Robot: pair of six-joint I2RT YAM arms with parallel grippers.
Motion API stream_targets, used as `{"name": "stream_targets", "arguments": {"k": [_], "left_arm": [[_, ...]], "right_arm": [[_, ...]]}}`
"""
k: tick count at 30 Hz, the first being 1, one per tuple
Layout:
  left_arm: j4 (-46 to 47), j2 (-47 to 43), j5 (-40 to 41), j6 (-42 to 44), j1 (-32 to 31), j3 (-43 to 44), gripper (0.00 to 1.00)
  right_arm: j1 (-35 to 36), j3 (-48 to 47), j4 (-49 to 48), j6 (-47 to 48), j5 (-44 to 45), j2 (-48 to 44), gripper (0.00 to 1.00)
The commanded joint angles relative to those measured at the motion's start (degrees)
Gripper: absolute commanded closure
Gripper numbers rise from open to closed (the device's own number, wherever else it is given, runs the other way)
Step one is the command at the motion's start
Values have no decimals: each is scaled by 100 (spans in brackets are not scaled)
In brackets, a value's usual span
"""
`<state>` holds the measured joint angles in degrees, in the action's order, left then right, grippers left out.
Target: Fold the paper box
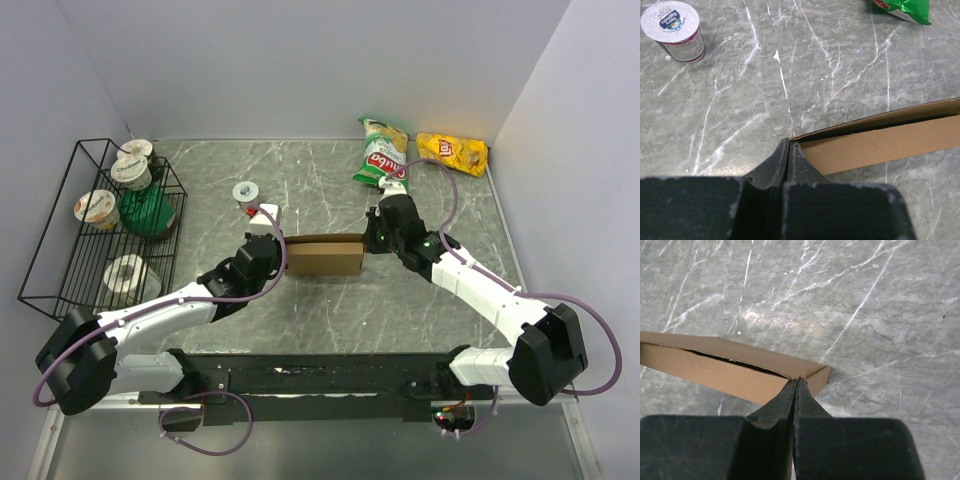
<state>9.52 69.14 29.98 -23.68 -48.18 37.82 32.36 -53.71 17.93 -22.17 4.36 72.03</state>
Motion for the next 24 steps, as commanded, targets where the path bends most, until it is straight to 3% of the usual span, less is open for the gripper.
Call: {"name": "stream_targets", "arguments": {"k": [1,24], "left_arm": [[-679,222,-967,-180,-253,-267,99],[59,460,-1205,-216,-262,-671,99]], "right_arm": [[86,-456,-545,-200,-586,-84,100],[745,1416,-1767,661,538,-506,100]]}}
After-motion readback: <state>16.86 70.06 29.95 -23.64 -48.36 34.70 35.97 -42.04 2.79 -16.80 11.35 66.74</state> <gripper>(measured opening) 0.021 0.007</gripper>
